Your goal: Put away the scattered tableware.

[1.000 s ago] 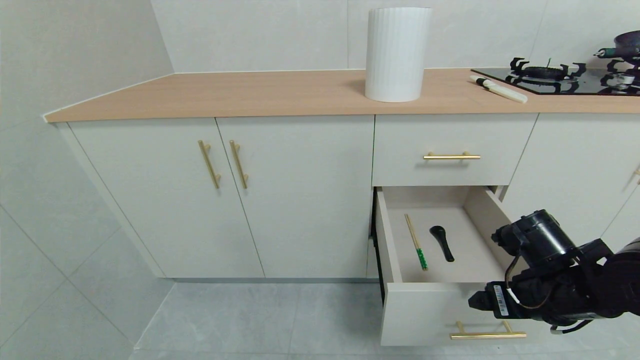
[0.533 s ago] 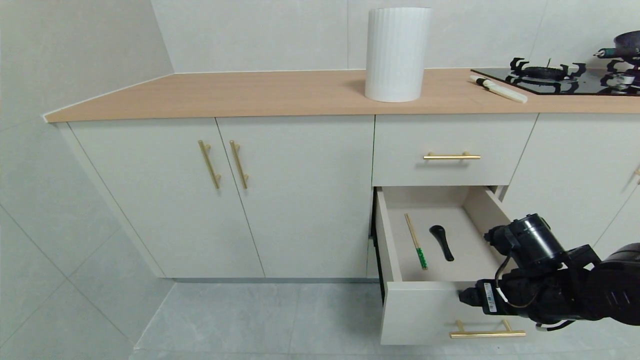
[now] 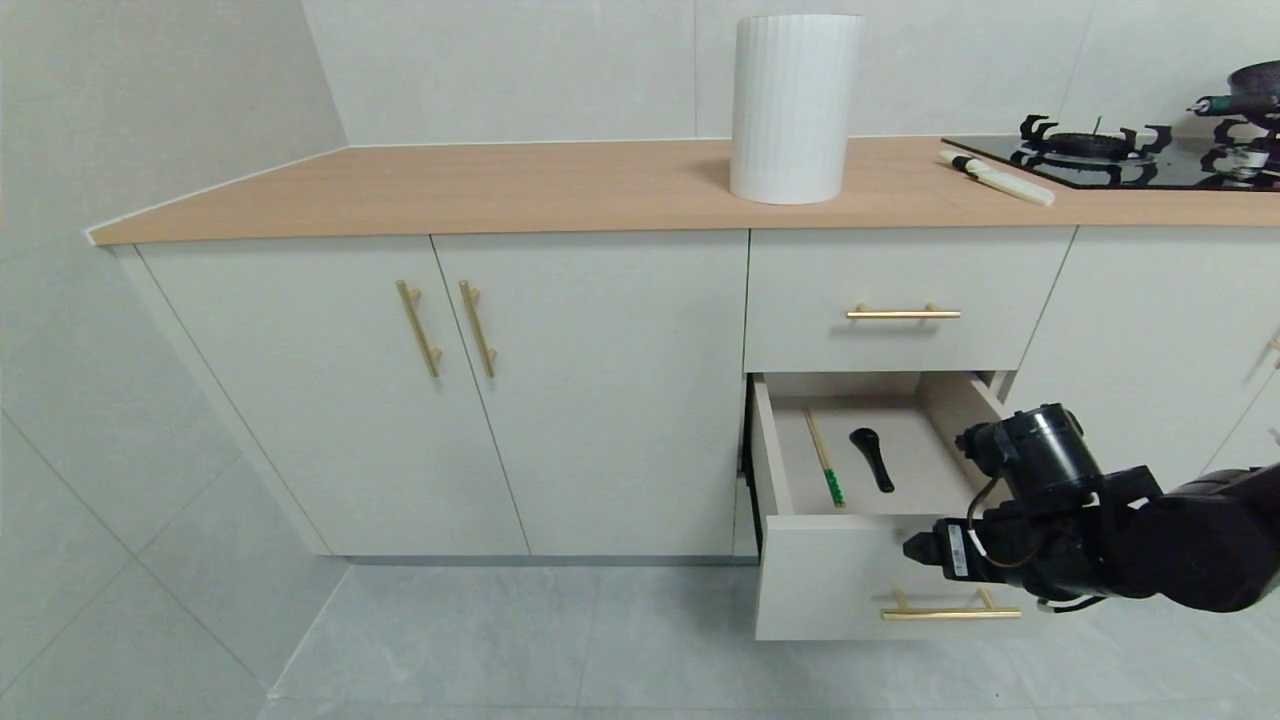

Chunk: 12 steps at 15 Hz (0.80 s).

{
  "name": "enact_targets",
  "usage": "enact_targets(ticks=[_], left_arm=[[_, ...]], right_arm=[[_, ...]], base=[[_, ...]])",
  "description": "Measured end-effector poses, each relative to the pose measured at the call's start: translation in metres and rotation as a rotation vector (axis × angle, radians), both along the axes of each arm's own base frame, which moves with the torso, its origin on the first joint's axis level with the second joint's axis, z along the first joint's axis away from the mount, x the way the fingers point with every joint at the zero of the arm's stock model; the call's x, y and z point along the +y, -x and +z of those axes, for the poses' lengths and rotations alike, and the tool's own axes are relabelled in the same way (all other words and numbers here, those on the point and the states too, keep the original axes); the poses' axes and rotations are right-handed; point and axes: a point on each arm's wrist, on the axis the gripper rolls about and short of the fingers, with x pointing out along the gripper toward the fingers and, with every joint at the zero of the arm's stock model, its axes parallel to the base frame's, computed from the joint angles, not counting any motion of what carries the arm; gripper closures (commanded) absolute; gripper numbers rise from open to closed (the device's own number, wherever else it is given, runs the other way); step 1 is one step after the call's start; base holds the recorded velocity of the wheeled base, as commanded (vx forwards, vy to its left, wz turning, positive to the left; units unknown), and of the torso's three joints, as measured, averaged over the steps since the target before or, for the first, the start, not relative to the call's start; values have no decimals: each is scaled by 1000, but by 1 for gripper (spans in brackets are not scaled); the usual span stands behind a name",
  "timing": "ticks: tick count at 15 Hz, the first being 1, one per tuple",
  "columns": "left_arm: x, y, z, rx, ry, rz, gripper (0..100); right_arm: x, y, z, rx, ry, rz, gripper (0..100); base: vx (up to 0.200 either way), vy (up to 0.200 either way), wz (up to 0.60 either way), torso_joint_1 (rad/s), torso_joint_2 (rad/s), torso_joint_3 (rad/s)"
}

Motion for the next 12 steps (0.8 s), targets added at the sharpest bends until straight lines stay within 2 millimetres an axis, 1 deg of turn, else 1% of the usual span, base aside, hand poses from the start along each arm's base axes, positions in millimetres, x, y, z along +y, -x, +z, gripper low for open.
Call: enact_targets(ticks=[2, 8, 12], left_arm=[[0, 0, 0, 0, 0, 0, 0], [0, 0, 0, 1, 0, -1, 0], [0, 0, 0, 0, 0, -1, 0]], right_arm=[[3, -15, 0, -12, 6, 7, 0], [13, -68, -4, -75, 21, 22, 0], [15, -104, -9, -117, 30, 16, 0]], base=[[0, 0, 0, 0, 0, 0], [0, 0, 0, 0, 0, 0], [0, 0, 0, 0, 0, 0]])
